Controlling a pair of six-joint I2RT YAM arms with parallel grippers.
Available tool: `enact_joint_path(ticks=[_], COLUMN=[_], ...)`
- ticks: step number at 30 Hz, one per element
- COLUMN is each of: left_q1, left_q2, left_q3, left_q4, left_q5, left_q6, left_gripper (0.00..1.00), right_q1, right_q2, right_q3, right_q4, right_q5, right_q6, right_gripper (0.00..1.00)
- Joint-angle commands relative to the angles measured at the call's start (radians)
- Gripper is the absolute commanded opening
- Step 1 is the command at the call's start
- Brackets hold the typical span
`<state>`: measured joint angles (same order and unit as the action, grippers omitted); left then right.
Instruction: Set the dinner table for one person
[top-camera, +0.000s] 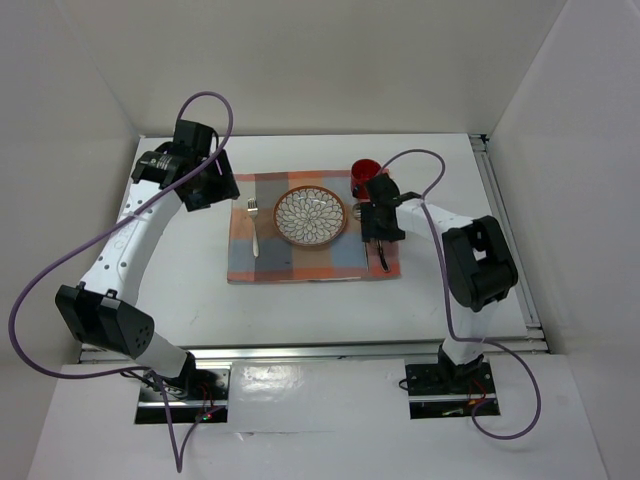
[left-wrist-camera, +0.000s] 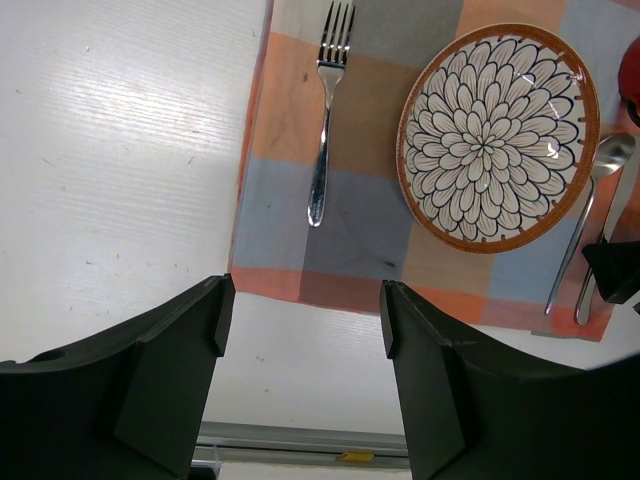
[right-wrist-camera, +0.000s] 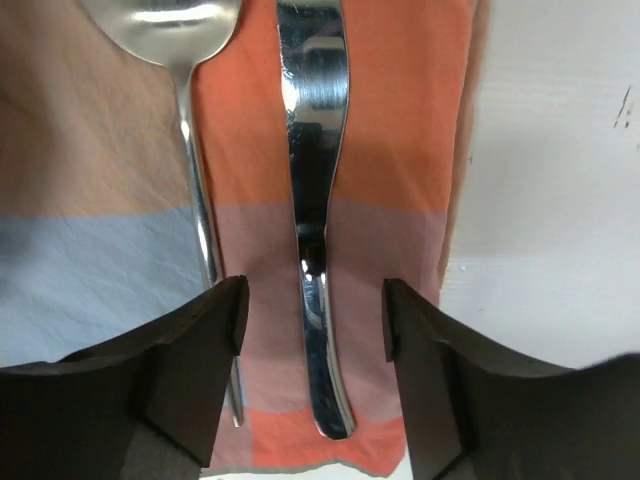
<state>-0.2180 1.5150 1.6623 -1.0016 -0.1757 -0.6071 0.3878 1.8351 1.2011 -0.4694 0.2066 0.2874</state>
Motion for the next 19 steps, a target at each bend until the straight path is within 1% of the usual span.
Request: enact_joint_path(ticks=[1,3,5,6,7,9,11,13,16,19], left_q1=[0.006,0.006,0.006,0.006,0.006,0.006,-0.003,-0.003,-0.003,-0.012], left_q2=[-0.009,-0.009,-0.009,-0.009,0.0,0.001,-0.024,-0.059,-0.082,-0.098], left_q3=[0.011,0.02,0.033,0.046,0.047,0.06,0.06,0.022,-0.01,-0.019], left_q4=[0.021,0.021,0.021,0.021,0.021,0.012,0.04,0.086,0.136,0.136], left_q5=[0.015,0.024,0.024,0.024,0.024,0.044,0.064,0.074,0.087,0.096], left_q6=[-0.002,-0.002,0.009,0.009,0.019,0.02,0.03,0.03,0.041,0.041], left_gripper=[0.77,0.77,0.77,0.77,0.77,0.77,0.77,0.77,0.77,0.78], right_q1=[-0.001,-0.001,-0.026,-0.038,-0.068,-0.108,-0.173,-0.226,-0.271,-0.313], right_q2=[-0.052,-0.074,-0.124,-0.146,-0.192,-0.238,-0.304,-0.361,-0.408,-0.461], right_q3=[0.046,0.061,0.078,0.093,0.103,0.103,0.088,0.049,-0.001,-0.049], right_q4=[0.008,-0.02,-0.053,-0.064,-0.064,-0.096,-0.097,-0.097,-0.097,-0.086], right_q5=[-0.004,-0.004,-0.004,-0.004,0.022,0.036,0.036,0.054,0.065,0.065], right_q6=[0.022,0.035,0.053,0.064,0.097,0.142,0.193,0.225,0.251,0.251], right_gripper=[0.73,0.85,0.88,0.93,1.0,1.0,1.0,1.0,1.0,1.0])
